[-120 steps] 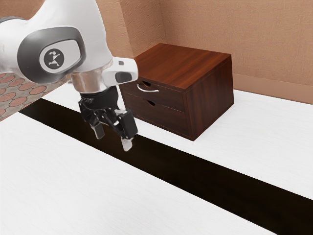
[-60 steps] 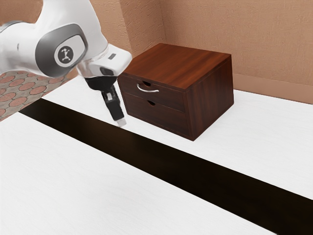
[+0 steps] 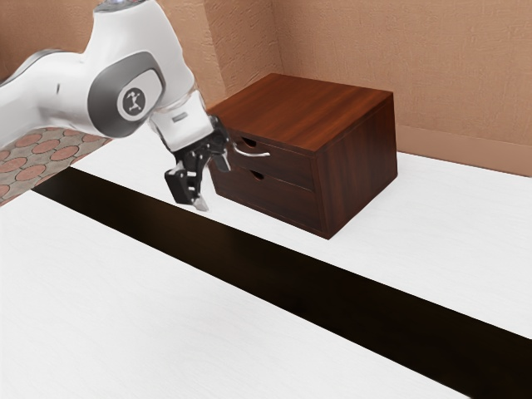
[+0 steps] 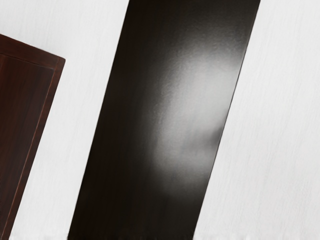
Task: Pull the drawer handle with one arm to open the drawer
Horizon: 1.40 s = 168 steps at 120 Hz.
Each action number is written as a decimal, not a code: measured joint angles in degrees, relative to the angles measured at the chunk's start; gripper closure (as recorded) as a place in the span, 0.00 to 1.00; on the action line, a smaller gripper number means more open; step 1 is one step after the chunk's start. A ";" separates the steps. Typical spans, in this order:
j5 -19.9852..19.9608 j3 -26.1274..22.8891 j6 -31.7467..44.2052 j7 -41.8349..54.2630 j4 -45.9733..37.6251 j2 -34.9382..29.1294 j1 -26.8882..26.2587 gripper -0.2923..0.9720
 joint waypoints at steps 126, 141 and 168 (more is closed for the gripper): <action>-5.48 -1.27 12.02 27.48 11.09 14.49 7.54 0.23; -6.30 -1.34 14.99 27.97 11.92 16.62 8.06 0.23; -9.46 -1.36 17.65 28.36 13.95 18.39 8.10 0.23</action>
